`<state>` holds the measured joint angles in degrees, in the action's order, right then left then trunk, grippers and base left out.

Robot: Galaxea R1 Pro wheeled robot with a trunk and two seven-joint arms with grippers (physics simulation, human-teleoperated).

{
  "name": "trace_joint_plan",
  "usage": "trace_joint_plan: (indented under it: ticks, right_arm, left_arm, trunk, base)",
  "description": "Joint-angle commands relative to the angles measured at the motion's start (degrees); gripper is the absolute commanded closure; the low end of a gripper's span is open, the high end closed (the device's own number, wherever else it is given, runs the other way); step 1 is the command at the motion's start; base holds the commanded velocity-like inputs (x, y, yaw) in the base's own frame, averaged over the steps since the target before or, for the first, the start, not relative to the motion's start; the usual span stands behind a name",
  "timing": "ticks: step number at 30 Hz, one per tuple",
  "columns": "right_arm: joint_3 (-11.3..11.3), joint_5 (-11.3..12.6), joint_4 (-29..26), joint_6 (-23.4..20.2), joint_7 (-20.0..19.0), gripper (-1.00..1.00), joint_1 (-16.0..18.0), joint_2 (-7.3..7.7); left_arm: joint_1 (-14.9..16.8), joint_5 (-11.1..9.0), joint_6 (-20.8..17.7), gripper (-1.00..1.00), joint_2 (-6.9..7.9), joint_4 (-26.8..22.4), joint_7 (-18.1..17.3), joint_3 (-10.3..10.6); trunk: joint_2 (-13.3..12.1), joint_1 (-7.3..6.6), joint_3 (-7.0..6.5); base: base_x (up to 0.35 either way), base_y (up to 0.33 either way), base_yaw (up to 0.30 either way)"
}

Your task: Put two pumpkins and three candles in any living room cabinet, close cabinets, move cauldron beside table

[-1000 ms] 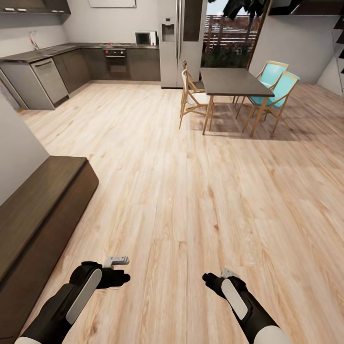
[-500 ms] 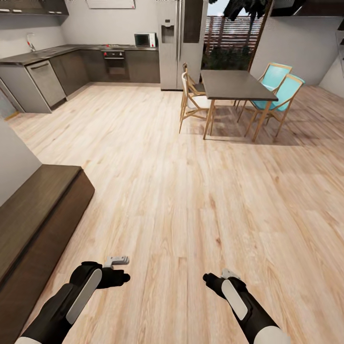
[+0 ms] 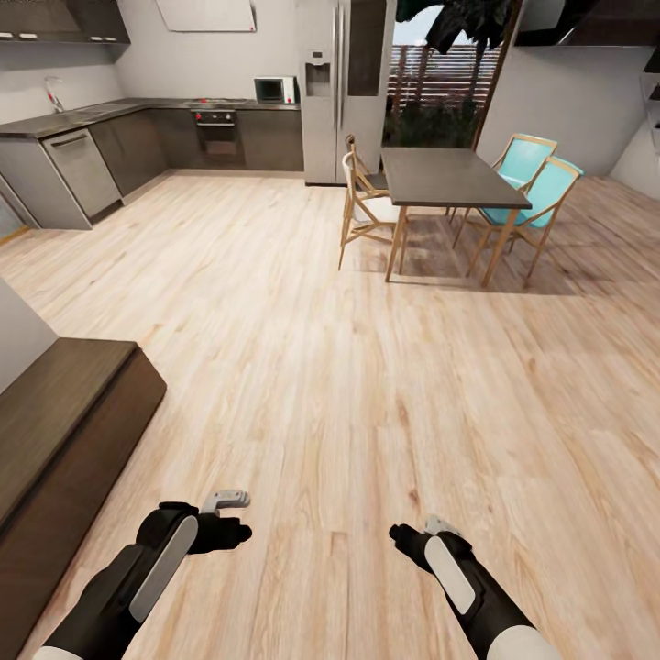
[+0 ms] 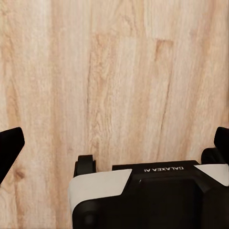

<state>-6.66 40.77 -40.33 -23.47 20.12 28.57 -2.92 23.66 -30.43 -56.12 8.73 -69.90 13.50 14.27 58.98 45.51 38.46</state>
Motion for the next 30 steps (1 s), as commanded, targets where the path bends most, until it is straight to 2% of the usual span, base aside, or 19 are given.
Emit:
trace_joint_plan:
  ticks: [1,13,30]
  right_arm:
    - [-0.2,0.54,-0.1,-0.08,0.53,-1.0,0.03,0.05]
    - [-0.2,0.54,-0.02,0.33,0.53,-1.0,0.01,0.04]
    - [-0.2,0.54,-0.02,0.35,0.53,-1.0,0.0,0.02]
  left_arm:
    - [0.04,-0.6,-0.13,-1.0,0.06,-0.06,0.62,0.14]
    - [0.02,-0.4,-0.13,-1.0,0.05,-0.06,0.51,0.18]
    - [-0.02,-0.68,-0.22,-1.0,0.05,-0.15,0.3,0.14]
  trunk:
    - [0.03,0.04,-0.05]
    - [0.03,0.04,-1.17]
    - [0.03,0.04,-2.76]
  base:
    - [0.316,-0.039,0.0]
    - [0.298,-0.048,0.028]
    - [0.017,-0.008,0.071]
